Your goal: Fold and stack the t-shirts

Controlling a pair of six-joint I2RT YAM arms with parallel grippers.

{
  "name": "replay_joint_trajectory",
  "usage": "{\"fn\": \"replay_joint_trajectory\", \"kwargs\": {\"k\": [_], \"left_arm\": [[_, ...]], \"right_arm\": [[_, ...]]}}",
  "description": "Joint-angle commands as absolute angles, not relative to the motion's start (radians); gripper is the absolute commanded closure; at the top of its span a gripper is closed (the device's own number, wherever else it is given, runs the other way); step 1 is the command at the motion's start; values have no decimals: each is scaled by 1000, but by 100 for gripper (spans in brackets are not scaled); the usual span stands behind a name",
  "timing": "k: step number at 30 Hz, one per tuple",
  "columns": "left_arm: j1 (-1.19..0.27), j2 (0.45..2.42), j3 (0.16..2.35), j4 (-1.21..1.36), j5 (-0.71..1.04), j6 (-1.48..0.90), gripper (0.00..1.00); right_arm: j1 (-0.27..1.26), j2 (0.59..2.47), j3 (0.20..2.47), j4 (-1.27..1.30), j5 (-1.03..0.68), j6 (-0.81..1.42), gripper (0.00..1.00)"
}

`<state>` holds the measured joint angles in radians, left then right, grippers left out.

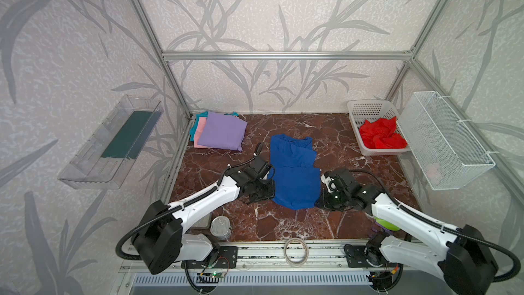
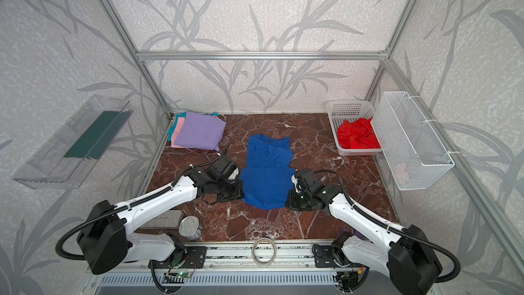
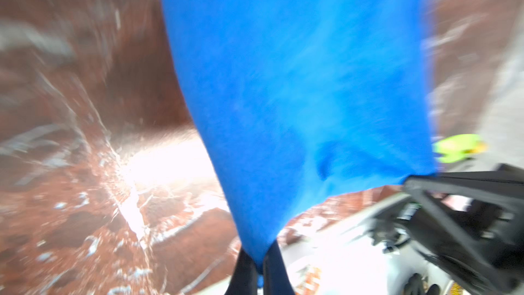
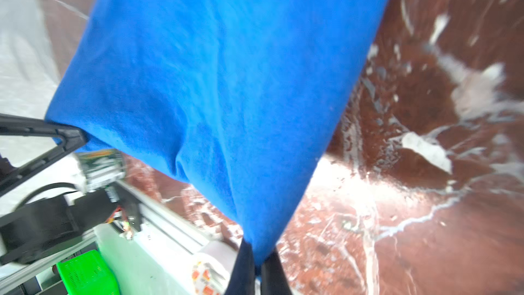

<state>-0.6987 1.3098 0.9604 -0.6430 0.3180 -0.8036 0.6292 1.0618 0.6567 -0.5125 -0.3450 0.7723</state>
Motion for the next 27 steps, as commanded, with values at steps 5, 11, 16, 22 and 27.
{"fn": "replay_joint_trajectory", "kwargs": {"k": [5, 11, 16, 22, 27], "left_arm": [[-661, 1333, 1248, -745, 143, -671, 100], [-520, 1494, 1382, -627, 217, -646, 100], [-421, 1691, 1509, -549, 331, -646, 100], [-325, 1909, 1631, -416, 482, -733, 100], [-308, 2121, 1861, -429, 551, -743, 100]], "right_arm": [[540, 1113, 914, -622, -331, 710, 100], [363, 1316, 1017, -434, -467, 725, 100], [281, 1551, 1167, -379, -536, 701, 100], [204, 1837, 1371, -355, -597, 689, 100], [174, 2036, 1552, -378, -613, 683, 100]]}}
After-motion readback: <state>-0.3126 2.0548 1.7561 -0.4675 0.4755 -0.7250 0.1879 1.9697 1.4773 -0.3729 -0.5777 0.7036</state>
